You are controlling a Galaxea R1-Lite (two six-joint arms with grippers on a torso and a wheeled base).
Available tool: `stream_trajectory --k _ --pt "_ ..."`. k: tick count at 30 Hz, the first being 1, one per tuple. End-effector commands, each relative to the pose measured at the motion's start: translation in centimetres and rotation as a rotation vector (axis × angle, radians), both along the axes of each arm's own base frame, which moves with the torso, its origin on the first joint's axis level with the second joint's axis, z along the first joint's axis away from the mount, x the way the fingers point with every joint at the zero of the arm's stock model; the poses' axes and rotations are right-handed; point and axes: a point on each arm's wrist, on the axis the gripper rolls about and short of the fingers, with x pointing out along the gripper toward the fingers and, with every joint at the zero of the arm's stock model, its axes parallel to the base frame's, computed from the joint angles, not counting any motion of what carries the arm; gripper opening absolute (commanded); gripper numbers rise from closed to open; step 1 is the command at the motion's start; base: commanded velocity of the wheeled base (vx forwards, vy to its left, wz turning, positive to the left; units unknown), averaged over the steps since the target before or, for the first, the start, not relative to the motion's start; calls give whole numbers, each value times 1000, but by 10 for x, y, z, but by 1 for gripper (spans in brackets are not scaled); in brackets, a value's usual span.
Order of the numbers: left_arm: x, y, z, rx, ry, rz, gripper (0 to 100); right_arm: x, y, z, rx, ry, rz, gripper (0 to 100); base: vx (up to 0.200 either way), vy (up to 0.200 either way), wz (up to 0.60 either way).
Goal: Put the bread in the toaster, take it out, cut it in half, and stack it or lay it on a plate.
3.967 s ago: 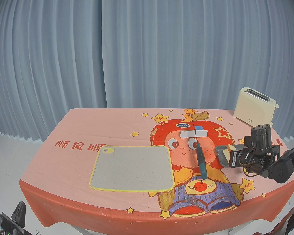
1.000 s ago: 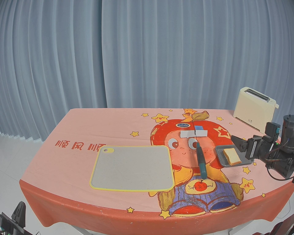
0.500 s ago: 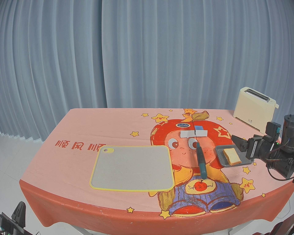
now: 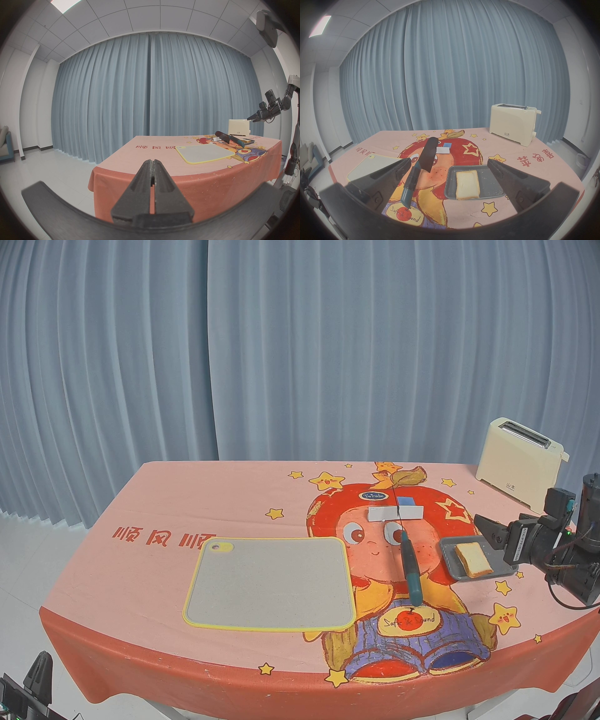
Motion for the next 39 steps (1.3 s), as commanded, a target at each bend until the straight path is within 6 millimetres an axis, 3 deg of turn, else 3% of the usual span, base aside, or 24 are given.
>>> stream_trajectory --k 1,12,20,30,39 --pt "1 0 -5 0 19 0 0 -1 0 0 -4 -1 1 100 0 0 0" --pt "1 0 -5 0 19 0 0 -16 -13 15 14 -78 -24 100 0 0 0" --pt "1 0 -5 0 19 0 0 -24 -27 5 1 -58 -80 100 0 0 0" --pt "1 0 -5 0 19 2 0 -71 -56 8 -16 -164 -148 100 0 0 0" --pt "1 0 -5 0 19 0 0 -99 -73 10 -72 -261 -208 100 0 0 0"
